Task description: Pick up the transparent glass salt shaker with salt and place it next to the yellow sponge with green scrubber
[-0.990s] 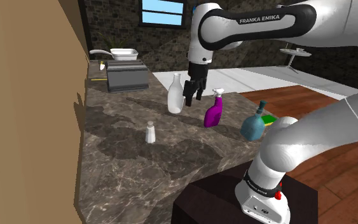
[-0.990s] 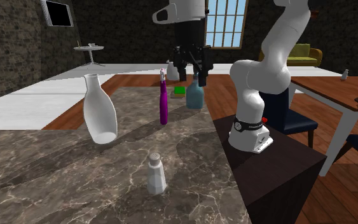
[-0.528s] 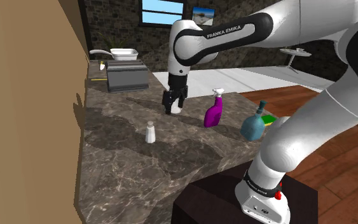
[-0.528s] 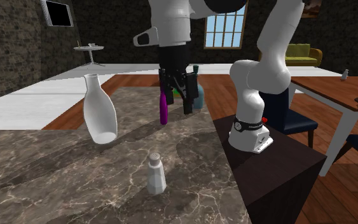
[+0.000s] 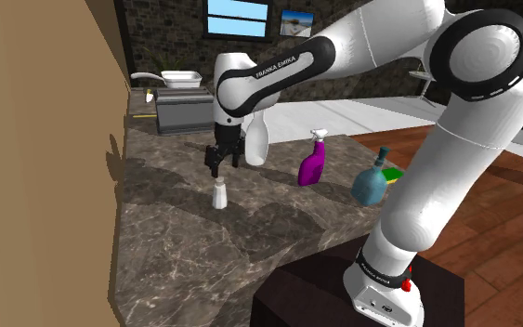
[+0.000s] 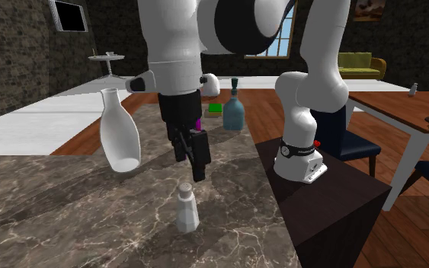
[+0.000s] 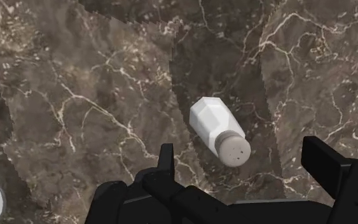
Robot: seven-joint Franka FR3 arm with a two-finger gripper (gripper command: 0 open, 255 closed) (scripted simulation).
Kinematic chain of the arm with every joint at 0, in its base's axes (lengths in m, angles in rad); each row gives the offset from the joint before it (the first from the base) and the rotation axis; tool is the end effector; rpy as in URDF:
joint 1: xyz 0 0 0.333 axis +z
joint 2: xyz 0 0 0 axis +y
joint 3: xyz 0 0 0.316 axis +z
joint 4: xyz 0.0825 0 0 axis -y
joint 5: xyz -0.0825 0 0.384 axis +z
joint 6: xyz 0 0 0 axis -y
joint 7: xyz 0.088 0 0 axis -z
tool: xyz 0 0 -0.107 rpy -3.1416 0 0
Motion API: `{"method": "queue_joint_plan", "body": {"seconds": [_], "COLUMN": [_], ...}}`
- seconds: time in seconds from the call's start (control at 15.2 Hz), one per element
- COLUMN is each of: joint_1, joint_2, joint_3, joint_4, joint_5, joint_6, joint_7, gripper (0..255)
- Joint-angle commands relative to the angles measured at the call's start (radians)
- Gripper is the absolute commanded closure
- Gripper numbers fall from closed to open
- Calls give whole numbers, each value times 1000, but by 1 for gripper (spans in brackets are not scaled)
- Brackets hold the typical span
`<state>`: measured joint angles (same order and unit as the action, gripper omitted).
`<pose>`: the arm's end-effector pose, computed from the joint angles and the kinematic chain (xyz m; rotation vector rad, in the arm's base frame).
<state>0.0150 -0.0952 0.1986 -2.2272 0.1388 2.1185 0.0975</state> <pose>0.4949 0.1149 0.4120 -3.0449 -0.0637 0.0454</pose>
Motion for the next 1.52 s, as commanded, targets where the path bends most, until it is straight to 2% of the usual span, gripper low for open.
{"method": "queue_joint_plan", "body": {"seconds": [0.0, 0.46, 0.99, 1.06, 1.45], "joint_1": [1, 7, 7, 7, 7], "joint_2": [43, 94, 94, 94, 94], "joint_3": [4, 10, 10, 10, 10], "joint_4": [25, -26, -26, -26, -26], "joint_5": [-7, -10, -10, -10, -10], "joint_6": [20, 123, 122, 122, 123], "joint_7": [12, 15, 15, 15, 15], "gripper": [0, 0, 0, 255, 255]}}
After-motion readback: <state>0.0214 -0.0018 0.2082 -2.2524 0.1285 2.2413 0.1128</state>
